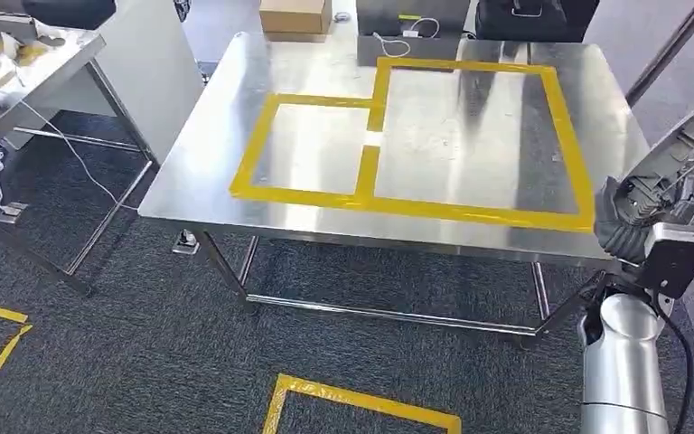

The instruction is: Take the parts from the cabinet and place them on the table.

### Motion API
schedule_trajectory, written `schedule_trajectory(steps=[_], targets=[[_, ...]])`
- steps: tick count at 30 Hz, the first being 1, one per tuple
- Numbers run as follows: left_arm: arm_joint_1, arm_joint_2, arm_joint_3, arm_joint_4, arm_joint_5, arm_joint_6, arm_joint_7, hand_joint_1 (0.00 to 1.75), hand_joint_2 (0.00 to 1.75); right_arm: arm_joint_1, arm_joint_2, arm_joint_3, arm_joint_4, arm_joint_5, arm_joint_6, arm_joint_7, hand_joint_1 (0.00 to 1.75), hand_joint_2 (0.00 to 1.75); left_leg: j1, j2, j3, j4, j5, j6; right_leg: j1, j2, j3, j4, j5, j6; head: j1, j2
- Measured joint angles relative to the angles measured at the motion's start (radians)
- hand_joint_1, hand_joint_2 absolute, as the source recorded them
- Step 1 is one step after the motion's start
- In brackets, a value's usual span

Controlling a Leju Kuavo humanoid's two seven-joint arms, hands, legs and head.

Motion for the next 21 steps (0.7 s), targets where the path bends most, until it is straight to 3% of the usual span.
schedule_trajectory(steps=[2,4,7,8,9,10,12,13,14,15,17,18,19,20,21], targets=[[0.000,0.001,0.000,0.000,-0.001,0.000,0.000,0.00,1.75,0.003,0.000,-0.002,0.000,-0.001,0.000,0.001,1.75,1.75,-0.003,0.000,0.078,-0.191,0.111,0.013,0.001,0.001,0.020,-0.001,-0.012,0.004,0.000,0.000],[-0.001,0.002,0.000,0.000,-0.001,-0.001,0.000,0.00,1.75,0.001,-0.001,-0.005,0.000,-0.001,0.000,0.000,1.75,1.75,-0.010,0.000,0.112,-0.249,0.100,0.022,0.005,0.003,0.018,-0.002,-0.019,0.013,0.002,0.000],[0.000,0.000,0.000,0.000,-0.002,-0.002,0.000,0.00,1.75,0.006,-0.002,-0.007,0.000,-0.001,0.000,0.001,1.75,1.75,-0.013,-0.001,0.111,-0.249,0.095,0.033,0.002,0.003,0.024,-0.015,-0.021,0.030,0.000,0.000],[0.000,-0.002,0.000,0.000,-0.003,-0.002,0.000,0.00,1.75,0.009,-0.002,-0.007,-0.002,-0.002,0.000,0.003,1.75,1.75,0.000,0.000,0.124,-0.266,0.101,0.040,0.000,0.002,0.023,-0.010,-0.028,0.034,0.002,0.000],[0.000,-0.003,0.000,0.000,-0.003,-0.002,-0.001,0.00,1.75,0.009,-0.002,-0.007,-0.002,-0.002,0.000,0.003,1.75,1.75,-0.001,-0.001,0.132,-0.270,0.098,0.044,0.002,0.000,0.014,0.020,-0.040,0.036,0.005,0.000],[-0.001,-0.003,0.000,-0.001,-0.003,-0.002,-0.001,0.00,1.75,0.008,-0.002,-0.007,-0.002,-0.001,0.000,0.002,1.75,1.75,-0.001,-0.001,0.136,-0.269,0.095,0.050,0.003,0.000,-0.016,0.081,-0.068,0.039,0.006,0.000],[0.000,-0.004,0.000,0.000,-0.003,-0.002,-0.001,0.00,1.75,0.011,-0.003,-0.013,-0.002,-0.001,0.000,0.002,1.75,1.75,-0.002,-0.001,0.144,-0.269,0.086,0.055,0.003,0.000,-0.110,0.248,-0.132,0.043,0.007,0.000],[0.000,-0.004,0.000,0.000,-0.003,-0.002,-0.001,0.00,1.75,0.014,-0.003,-0.014,-0.002,-0.001,0.000,0.002,1.75,1.75,-0.002,-0.001,0.148,-0.268,0.082,0.055,0.003,0.000,-0.149,0.308,-0.145,0.045,0.008,0.000],[0.000,-0.004,0.000,0.000,-0.003,-0.002,-0.001,0.00,1.75,0.017,-0.003,-0.014,-0.002,-0.001,0.000,0.002,1.75,1.75,-0.002,-0.002,0.155,-0.268,0.077,0.054,0.003,0.000,-0.169,0.322,-0.133,0.045,0.006,0.000],[0.000,-0.004,0.000,0.000,-0.003,-0.002,-0.001,0.00,1.75,0.020,-0.003,-0.014,-0.002,-0.001,0.000,0.002,1.75,1.75,-0.001,-0.003,0.163,-0.268,0.070,0.053,0.002,0.000,-0.160,0.283,-0.093,0.045,0.008,0.000],[0.000,-0.005,0.000,0.000,-0.003,-0.002,-0.001,0.00,1.75,0.019,-0.003,-0.015,-0.002,-0.002,0.000,0.002,1.75,1.75,0.002,-0.006,0.183,-0.265,0.055,0.044,-0.001,-0.002,-0.085,0.101,0.020,0.046,0.008,0.000],[0.000,-0.004,0.000,0.000,-0.003,-0.002,-0.001,0.00,1.75,0.019,-0.003,-0.015,-0.002,-0.002,0.000,0.002,1.75,1.75,0.001,-0.006,0.189,-0.260,0.044,0.037,-0.002,-0.005,-0.051,0.017,0.051,0.048,0.008,0.000],[-0.001,-0.001,0.000,0.000,-0.003,-0.002,-0.001,0.00,1.75,0.016,-0.002,-0.015,0.002,-0.001,0.000,0.002,1.75,1.75,-0.008,-0.008,0.186,-0.256,0.037,0.030,0.004,-0.004,-0.037,0.007,0.031,0.048,0.010,0.000],[-0.002,-0.001,0.000,-0.001,-0.003,-0.002,-0.001,0.00,1.75,0.015,-0.002,-0.015,0.002,-0.001,0.000,0.002,1.75,1.75,-0.008,-0.007,0.184,-0.254,0.035,0.028,0.002,0.000,-0.037,0.006,0.033,0.035,0.007,0.000],[-0.001,0.000,0.000,-0.001,-0.003,-0.002,-0.001,0.00,1.75,0.016,-0.002,-0.016,0.002,-0.002,0.000,0.002,1.75,1.75,-0.008,-0.006,0.185,-0.258,0.035,0.028,0.003,0.000,-0.038,0.006,0.030,0.031,0.003,0.000]])
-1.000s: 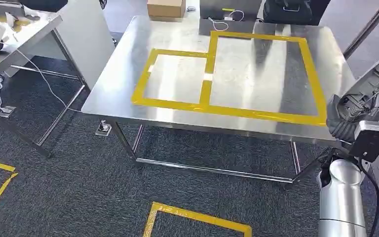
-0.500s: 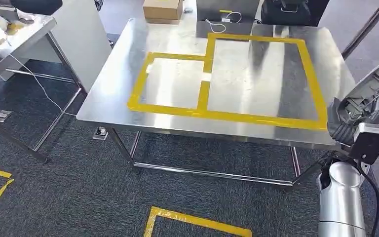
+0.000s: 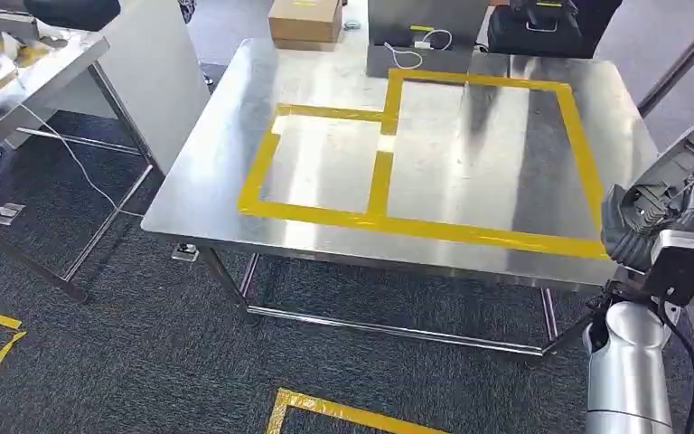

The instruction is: Take the parts from the cabinet and place them on the table.

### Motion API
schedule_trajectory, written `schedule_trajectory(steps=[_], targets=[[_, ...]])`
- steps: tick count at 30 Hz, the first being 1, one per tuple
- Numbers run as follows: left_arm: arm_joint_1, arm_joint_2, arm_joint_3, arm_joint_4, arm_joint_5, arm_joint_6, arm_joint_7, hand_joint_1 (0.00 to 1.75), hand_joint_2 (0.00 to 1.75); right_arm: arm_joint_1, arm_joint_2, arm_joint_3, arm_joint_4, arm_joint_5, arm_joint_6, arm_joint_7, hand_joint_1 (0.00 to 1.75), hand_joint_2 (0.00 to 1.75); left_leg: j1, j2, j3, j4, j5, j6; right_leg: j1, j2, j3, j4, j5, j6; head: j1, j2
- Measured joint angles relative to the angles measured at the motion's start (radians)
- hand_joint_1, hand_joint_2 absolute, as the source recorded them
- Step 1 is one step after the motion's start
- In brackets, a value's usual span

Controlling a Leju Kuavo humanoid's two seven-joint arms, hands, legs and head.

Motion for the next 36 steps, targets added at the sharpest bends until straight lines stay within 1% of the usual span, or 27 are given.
schedule_trajectory(steps=[1,2,3,4,5,6,7,8,9,10,11,12,13,14,15,16,18,20,21,22,23,25,27,29,31,33,36], targets=[[0.000,0.000,0.000,0.000,0.001,0.000,0.000,0.00,1.75,0.000,0.000,-0.001,0.002,-0.001,0.000,0.000,1.75,1.75,0.000,0.000,0.002,-0.003,-0.001,-0.001,0.001,0.001,-0.001,0.000,-0.003,-0.005,0.000,0.000],[-0.001,0.001,0.000,0.000,0.002,0.000,0.000,0.00,1.75,-0.002,0.000,-0.001,0.005,0.000,0.001,0.000,1.75,1.75,0.001,0.000,0.002,-0.001,-0.008,-0.005,-0.006,0.002,0.004,-0.001,-0.004,-0.013,0.000,0.000],[-0.001,0.001,0.001,-0.001,0.002,0.001,0.000,0.00,1.75,-0.004,0.000,-0.001,0.005,0.000,0.001,0.000,1.75,1.75,0.002,0.003,-0.003,0.011,-0.016,-0.012,-0.005,0.001,0.009,-0.003,-0.007,-0.018,0.001,0.000],[-0.002,0.000,0.002,-0.001,0.002,0.002,0.000,0.00,1.75,-0.008,0.000,-0.001,0.006,-0.001,0.002,0.000,1.75,1.75,0.003,0.006,-0.024,0.058,-0.038,-0.019,-0.006,-0.001,0.014,-0.003,-0.011,-0.025,-0.008,0.000],[-0.002,0.000,0.004,-0.001,0.003,0.002,0.000,0.00,1.75,-0.012,0.001,-0.001,0.008,-0.001,0.003,0.000,1.75,1.75,0.007,0.007,-0.068,0.138,-0.070,-0.025,-0.006,-0.002,0.016,-0.003,-0.014,-0.029,-0.006,0.000],[-0.002,0.000,0.006,-0.001,0.005,0.003,0.000,0.00,1.75,-0.014,0.001,-0.001,0.011,-0.001,0.005,0.000,1.75,1.75,0.008,0.007,-0.122,0.231,-0.105,-0.028,-0.005,-0.003,0.017,-0.003,-0.017,-0.031,-0.007,0.000],[-0.001,0.000,0.007,-0.001,0.005,0.003,0.000,0.00,1.75,-0.015,0.002,-0.001,0.015,-0.001,0.005,-0.001,1.75,1.75,0.009,0.006,-0.171,0.307,-0.122,-0.030,-0.004,-0.003,0.019,-0.003,-0.020,-0.032,-0.007,0.000],[-0.001,0.000,0.008,-0.001,0.005,0.003,0.000,0.00,1.75,-0.015,0.002,-0.001,0.019,-0.001,0.005,-0.001,1.75,1.75,0.009,0.007,-0.198,0.337,-0.116,-0.030,-0.004,-0.003,0.023,-0.003,-0.024,-0.032,-0.006,0.000],[0.000,0.000,0.008,-0.001,0.005,0.003,-0.002,0.00,1.75,-0.015,0.002,-0.001,0.023,0.001,0.005,-0.001,1.75,1.75,0.009,0.006,-0.199,0.316,-0.086,-0.027,-0.004,-0.002,0.030,-0.003,-0.027,-0.032,-0.007,0.000],[0.000,0.000,0.010,-0.001,0.005,0.005,-0.006,0.00,1.75,-0.016,0.002,0.001,0.029,0.016,-0.008,-0.002,1.75,1.75,0.009,0.006,-0.177,0.251,-0.036,-0.024,-0.003,-0.001,0.038,-0.003,-0.031,-0.030,-0.007,0.000],[0.000,0.000,0.010,-0.001,0.005,0.006,-0.009,0.00,1.75,-0.019,0.002,0.003,0.035,0.036,-0.027,-0.002,1.75,1.75,0.008,0.006,-0.139,0.155,0.022,-0.019,-0.003,-0.001,0.046,-0.003,-0.037,-0.029,-0.006,0.000],[0.000,0.000,0.010,-0.001,0.004,0.006,-0.011,0.00,1.75,-0.024,0.002,0.005,0.040,0.055,-0.044,0.000,1.75,1.75,0.006,0.006,-0.099,0.060,0.072,-0.011,-0.002,0.000,0.054,-0.003,-0.041,-0.025,-0.007,0.000],[-0.001,0.001,0.010,-0.001,0.001,0.006,-0.016,0.00,1.75,-0.032,0.001,0.007,0.052,0.102,-0.082,0.013,1.75,1.75,0.003,0.005,-0.077,0.023,0.061,-0.006,-0.003,0.000,0.055,-0.006,-0.045,-0.022,-0.004,0.000],[-0.001,0.000,0.010,-0.001,-0.003,0.007,-0.018,0.00,1.75,-0.051,-0.006,0.014,0.074,0.168,-0.126,0.036,1.75,1.75,-0.001,0.006,-0.069,0.008,0.061,-0.005,0.001,0.002,0.052,-0.005,-0.046,-0.017,-0.006,0.000],[-0.001,-0.001,0.010,-0.001,-0.008,0.007,-0.020,0.00,1.75,-0.072,-0.015,0.026,0.112,0.252,-0.173,0.077,1.75,1.75,0.002,0.006,-0.070,0.005,0.067,-0.011,0.003,0.002,0.050,-0.002,-0.047,-0.016,-0.005,0.000],[-0.001,-0.002,0.010,-0.001,-0.014,0.009,-0.025,0.00,1.75,-0.093,-0.026,0.038,0.159,0.359,-0.213,0.133,1.75,1.75,0.001,0.006,-0.070,0.006,0.066,-0.016,0.001,0.002,0.052,-0.006,-0.047,-0.018,-0.005,0.000],[-0.002,-0.003,0.010,-0.001,-0.026,0.009,-0.040,0.00,1.75,-0.153,-0.053,0.078,0.272,0.577,-0.256,0.267,1.75,1.75,0.001,0.005,-0.070,0.006,0.066,-0.015,0.001,0.002,0.057,-0.014,-0.045,-0.015,-0.004,0.000],[-0.001,-0.002,0.010,-0.001,-0.040,0.009,-0.055,0.00,1.75,-0.229,-0.076,0.128,0.408,0.781,-0.262,0.396,1.75,1.75,0.001,0.005,-0.070,0.006,0.065,-0.011,0.001,0.002,0.060,-0.021,-0.042,-0.011,-0.004,0.000],[-0.002,-0.002,0.010,-0.001,-0.046,0.011,-0.065,0.00,1.75,-0.271,-0.086,0.160,0.486,0.881,-0.251,0.458,1.75,1.75,0.001,0.004,-0.070,0.006,0.065,-0.009,0.001,0.002,0.061,-0.023,-0.041,-0.009,-0.004,0.000],[-0.001,-0.001,0.010,-0.001,-0.053,0.012,-0.074,0.00,1.75,-0.314,-0.090,0.191,0.560,0.951,-0.223,0.500,1.75,1.75,0.001,0.005,-0.070,0.006,0.065,-0.008,0.001,0.002,0.062,-0.025,-0.040,-0.007,-0.004,0.000],[-0.002,-0.001,0.010,-0.001,-0.057,0.012,-0.080,0.00,1.75,-0.353,-0.093,0.216,0.614,0.994,-0.192,0.533,1.75,1.75,0.001,0.005,-0.070,0.006,0.066,-0.006,0.001,0.002,0.062,-0.026,-0.039,-0.006,-0.005,0.000],[-0.002,0.000,0.009,-0.001,-0.069,0.012,-0.093,0.00,1.75,-0.399,-0.093,0.274,0.717,1.063,-0.142,0.575,1.75,1.75,0.001,0.003,-0.070,0.006,0.066,-0.005,0.001,-0.001,0.063,-0.027,-0.038,-0.004,-0.004,0.000],[-0.002,0.000,0.006,-0.001,-0.084,0.020,-0.109,0.00,1.75,-0.442,-0.086,0.317,0.805,1.118,-0.068,0.612,1.75,1.75,0.001,0.000,-0.070,0.006,0.066,-0.004,0.001,-0.002,0.064,-0.027,-0.038,-0.003,-0.004,0.000],[-0.002,0.001,0.003,-0.001,-0.096,0.028,-0.126,0.00,1.75,-0.472,-0.071,0.358,0.869,1.155,0.011,0.628,1.75,1.75,0.001,0.001,-0.070,0.006,0.066,-0.004,0.001,-0.002,0.064,-0.027,-0.038,-0.003,-0.005,0.000],[-0.003,0.001,0.002,-0.001,-0.106,0.033,-0.134,0.00,1.75,-0.481,-0.053,0.392,0.921,1.170,0.066,0.632,1.75,1.75,0.001,0.001,-0.070,0.006,0.066,-0.004,0.002,-0.002,0.063,-0.027,-0.038,-0.003,-0.005,0.000],[-0.003,0.002,-0.002,-0.001,-0.117,0.043,-0.137,0.00,1.75,-0.483,-0.029,0.409,0.952,1.185,0.105,0.640,1.75,1.75,0.002,0.001,-0.070,0.006,0.066,-0.004,0.002,-0.002,0.063,-0.027,-0.038,-0.003,-0.006,0.000],[-0.003,0.002,-0.006,-0.001,-0.130,0.054,-0.144,0.00,1.75,-0.495,-0.011,0.430,0.980,1.201,0.149,0.645,1.75,1.75,0.003,0.001,-0.070,0.005,0.066,-0.004,0.003,-0.002,0.063,-0.027,-0.038,-0.003,-0.005,0.000]])
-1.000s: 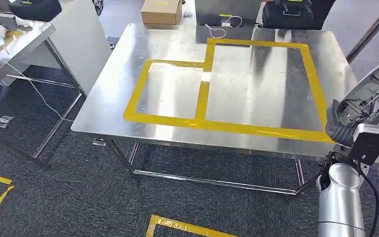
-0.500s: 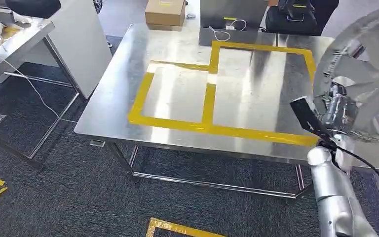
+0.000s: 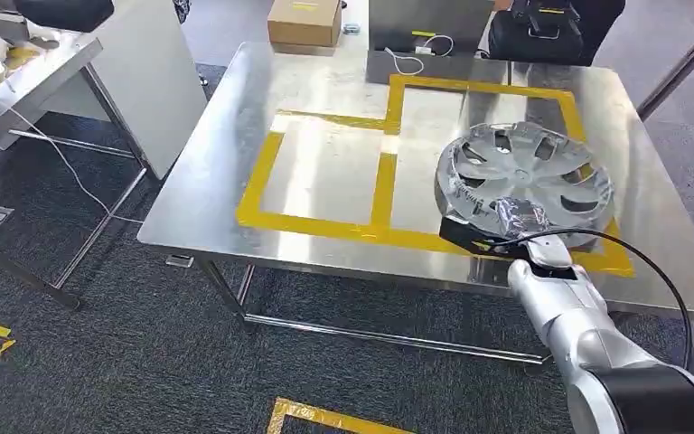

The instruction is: Take the parts from the cabinet and place them on the table.

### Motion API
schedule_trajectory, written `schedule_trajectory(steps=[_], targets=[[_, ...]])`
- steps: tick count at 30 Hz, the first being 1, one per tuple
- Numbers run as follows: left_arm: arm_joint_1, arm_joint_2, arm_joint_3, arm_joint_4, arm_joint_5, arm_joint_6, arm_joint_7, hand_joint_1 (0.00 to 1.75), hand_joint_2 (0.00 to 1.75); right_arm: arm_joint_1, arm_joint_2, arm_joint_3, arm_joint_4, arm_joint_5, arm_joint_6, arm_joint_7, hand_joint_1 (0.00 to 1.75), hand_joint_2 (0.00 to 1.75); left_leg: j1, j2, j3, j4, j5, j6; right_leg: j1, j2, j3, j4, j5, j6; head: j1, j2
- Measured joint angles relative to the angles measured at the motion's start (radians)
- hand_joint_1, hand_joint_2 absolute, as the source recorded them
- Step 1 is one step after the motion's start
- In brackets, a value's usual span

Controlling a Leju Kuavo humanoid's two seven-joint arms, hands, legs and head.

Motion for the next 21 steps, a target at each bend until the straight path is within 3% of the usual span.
schedule_trajectory(steps=[3,4,7,8,12,16,19,21], targets=[[0.000,0.000,-0.017,0.000,-0.033,0.023,-0.004,0.00,1.75,-0.023,0.027,0.026,0.037,0.024,0.047,-0.008,1.75,1.75,0.001,0.004,0.001,0.000,0.000,0.000,0.001,0.002,0.000,0.000,0.000,0.000,0.000,0.000],[-0.001,0.000,-0.024,0.000,-0.041,0.025,-0.006,0.00,1.75,-0.027,0.036,0.037,0.044,0.037,0.050,-0.018,0.00,0.00,0.001,0.005,0.002,0.000,-0.001,-0.001,0.001,0.003,0.000,0.000,0.000,0.000,-0.001,0.000],[-0.002,0.001,-0.030,0.000,-0.051,0.017,-0.007,0.00,1.75,-0.034,0.055,0.054,0.050,0.047,0.046,-0.044,0.00,0.00,0.001,0.005,0.003,0.000,-0.001,-0.001,0.001,0.004,0.001,0.000,0.000,0.000,0.000,0.000],[-0.002,0.001,-0.031,0.000,-0.051,0.017,-0.010,0.00,0.00,-0.037,0.065,0.058,0.052,0.050,0.035,-0.049,0.00,0.00,0.002,0.005,0.004,0.000,-0.001,-0.001,0.001,0.004,0.002,0.000,0.000,-0.001,0.000,0.000],[-0.002,-0.001,-0.031,0.000,-0.033,0.017,-0.037,0.00,0.00,-0.038,0.099,0.077,0.058,0.064,-0.046,-0.056,0.00,0.00,0.002,0.005,0.005,0.000,-0.001,-0.001,0.001,0.004,0.003,0.000,0.000,-0.001,0.000,0.000],[-0.002,-0.011,-0.028,0.001,-0.008,0.024,-0.041,0.00,0.00,-0.035,0.125,0.051,0.054,-0.045,-0.261,-0.114,0.00,0.00,0.002,0.004,0.005,0.000,-0.001,-0.001,0.001,0.003,0.004,0.000,0.000,0.000,0.000,0.000],[0.000,-0.017,-0.017,0.002,0.007,0.040,-0.041,0.00,0.00,-0.024,0.145,-0.034,-0.026,-0.247,-0.487,-0.290,0.00,0.00,0.002,0.004,0.005,0.000,-0.001,-0.001,0.001,0.003,0.004,0.000,0.000,0.000,0.000,0.000],[0.000,-0.020,-0.011,0.002,0.008,0.066,-0.042,0.00,0.00,-0.011,0.155,-0.083,-0.114,-0.363,-0.509,-0.366,0.00,0.00,0.002,0.004,0.005,0.000,-0.001,-0.001,0.001,0.003,0.004,0.000,0.000,0.000,0.000,0.000]])
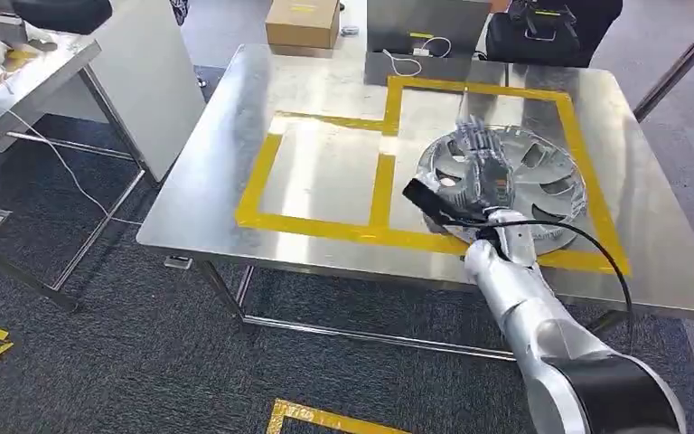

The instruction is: Take the parts from the cabinet and place them on the table.

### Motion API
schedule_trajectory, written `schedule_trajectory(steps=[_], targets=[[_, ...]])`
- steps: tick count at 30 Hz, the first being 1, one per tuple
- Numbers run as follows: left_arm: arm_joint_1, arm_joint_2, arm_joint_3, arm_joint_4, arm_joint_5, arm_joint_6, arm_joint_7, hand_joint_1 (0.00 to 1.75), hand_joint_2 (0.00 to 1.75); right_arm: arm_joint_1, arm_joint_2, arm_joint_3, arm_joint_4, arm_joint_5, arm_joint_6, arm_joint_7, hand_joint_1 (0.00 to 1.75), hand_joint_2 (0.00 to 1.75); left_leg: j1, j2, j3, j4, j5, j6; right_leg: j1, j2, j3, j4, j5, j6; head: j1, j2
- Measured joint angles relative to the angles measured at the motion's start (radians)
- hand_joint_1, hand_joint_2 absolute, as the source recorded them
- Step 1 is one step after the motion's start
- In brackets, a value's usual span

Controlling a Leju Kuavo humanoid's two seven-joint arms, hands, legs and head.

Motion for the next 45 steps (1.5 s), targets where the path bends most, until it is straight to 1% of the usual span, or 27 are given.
schedule_trajectory(steps=[2,4,5,6,7,8,9,10,13,15,18,21,25,29,33,35,36,42,45], targets=[[0.001,-0.002,0.009,0.000,0.001,0.029,-0.012,0.00,0.00,0.044,0.006,-0.038,-0.169,-0.147,0.005,-0.061,0.00,0.00,0.000,-0.003,0.000,0.000,0.000,0.000,0.000,-0.002,0.000,0.000,-0.001,0.000,0.000,0.000],[0.004,-0.005,0.021,0.000,0.006,0.048,-0.042,0.00,0.00,0.105,0.011,-0.059,-0.381,-0.330,0.004,-0.147,0.00,0.00,0.000,-0.004,0.000,0.000,0.000,0.000,0.000,-0.003,0.000,0.000,-0.001,0.000,0.000,0.000],[0.005,-0.006,0.025,0.000,0.011,0.048,-0.048,0.00,0.00,0.144,0.011,-0.060,-0.485,-0.397,0.000,-0.208,0.00,0.00,0.000,-0.004,0.000,0.000,-0.001,0.000,0.000,-0.003,0.000,0.000,-0.002,0.000,-0.001,0.000],[0.006,-0.008,0.031,0.000,0.018,0.046,-0.051,0.00,0.00,0.195,0.010,-0.061,-0.617,-0.455,-0.008,-0.269,0.00,0.00,0.000,-0.005,0.000,0.000,-0.001,0.000,0.000,-0.004,0.000,0.000,-0.003,0.000,0.001,0.000],[0.008,-0.008,0.038,0.000,0.024,0.038,-0.055,0.00,0.00,0.244,0.010,-0.061,-0.745,-0.476,-0.012,-0.318,0.00,0.00,0.000,-0.005,0.000,0.000,-0.002,0.000,0.000,-0.004,0.001,0.000,-0.004,0.000,0.000,0.000],[0.009,-0.008,0.045,0.000,0.027,0.035,-0.056,0.00,0.00,0.291,0.010,-0.059,-0.844,-0.472,-0.015,-0.346,0.00,0.00,0.000,-0.005,0.000,0.000,-0.003,-0.001,0.000,-0.004,0.001,0.000,-0.004,0.000,0.000,0.000],[0.010,-0.008,0.051,0.000,0.032,0.029,-0.058,0.00,0.00,0.341,0.009,-0.053,-0.982,-0.455,-0.016,-0.367,0.00,0.00,0.000,-0.005,0.000,0.000,-0.004,-0.001,0.000,-0.004,0.001,0.000,-0.004,0.000,0.000,0.000],[0.011,-0.008,0.057,0.000,0.038,0.019,-0.063,0.00,0.00,0.381,0.007,-0.047,-1.092,-0.428,-0.017,-0.374,0.00,0.00,0.000,-0.004,0.000,0.000,-0.005,-0.001,0.000,-0.004,0.000,0.000,-0.005,-0.001,0.000,0.000],[0.011,-0.008,0.074,0.000,0.049,-0.019,-0.083,0.00,0.00,0.489,0.008,-0.005,-1.366,-0.252,-0.017,-0.379,0.00,0.00,0.000,-0.004,0.001,0.000,-0.006,-0.001,0.001,-0.004,0.001,0.000,-0.007,-0.002,0.000,0.000],[0.010,-0.007,0.075,0.000,0.049,-0.041,-0.087,0.00,0.00,0.554,0.013,0.049,-1.503,-0.125,-0.017,-0.381,0.00,0.00,0.001,-0.004,0.001,-0.001,-0.007,-0.002,0.001,-0.004,0.001,-0.001,-0.007,-0.003,0.000,0.000],[0.010,-0.006,0.082,0.000,0.042,-0.052,-0.080,0.00,0.00,0.649,0.028,0.125,-1.662,0.007,-0.017,-0.381,0.00,0.00,0.001,-0.004,0.002,-0.001,-0.008,-0.002,0.001,-0.004,0.002,-0.001,-0.010,-0.003,0.000,0.000],[0.009,-0.005,0.089,0.000,0.038,-0.057,-0.074,0.00,0.00,0.704,0.035,0.172,-1.740,0.031,-0.017,-0.380,0.00,0.00,0.001,-0.003,0.004,-0.001,-0.009,-0.002,0.001,-0.003,0.003,-0.001,-0.010,-0.003,0.000,0.000],[0.007,0.000,0.100,0.000,0.027,-0.071,-0.061,0.00,0.00,0.753,0.048,0.166,-1.752,0.045,-0.017,-0.373,0.00,0.00,0.001,-0.002,0.007,-0.001,-0.009,-0.002,0.001,-0.003,0.006,-0.001,-0.010,-0.003,0.000,0.000],[0.006,0.002,0.109,0.000,0.014,-0.071,-0.061,0.00,0.00,0.770,0.060,0.155,-1.745,0.011,-0.017,-0.373,0.00,0.00,0.001,-0.002,0.009,-0.001,-0.009,-0.002,0.001,-0.003,0.008,-0.001,-0.010,-0.003,0.000,0.000],[0.006,0.004,0.116,0.000,0.012,-0.076,-0.061,0.00,0.00,0.777,0.066,0.153,-1.741,-0.021,-0.017,-0.373,0.00,0.00,-0.003,-0.002,0.010,0.004,-0.017,0.007,-0.002,-0.003,0.011,-0.005,-0.010,0.003,0.000,0.000],[0.004,0.007,0.119,0.000,0.010,-0.079,-0.063,0.00,0.00,0.792,0.067,0.155,-1.746,-0.005,-0.017,-0.372,0.00,0.00,-0.005,-0.002,0.012,0.003,-0.017,0.010,-0.003,-0.002,0.014,-0.005,-0.011,0.005,0.000,0.000],[0.005,0.006,0.121,0.000,0.008,-0.080,-0.063,0.00,0.00,0.797,0.067,0.155,-1.745,-0.010,-0.017,-0.369,0.00,0.00,0.000,-0.001,0.012,0.000,-0.013,0.001,-0.001,-0.003,0.014,-0.001,-0.017,-0.007,0.000,0.000],[0.001,0.006,0.128,0.000,0.002,-0.079,-0.058,0.00,0.00,0.794,0.070,0.156,-1.727,-0.045,-0.017,-0.371,0.00,0.00,-0.001,-0.001,0.013,0.000,-0.016,0.005,-0.001,-0.003,0.016,-0.006,-0.015,-0.005,0.000,0.000],[0.001,0.006,0.130,0.000,0.001,-0.079,-0.058,0.00,0.00,0.794,0.070,0.157,-1.722,-0.051,-0.017,-0.372,0.00,0.00,-0.001,-0.001,0.013,0.000,-0.016,0.005,-0.001,-0.003,0.016,-0.007,-0.015,-0.004,0.000,0.000]])
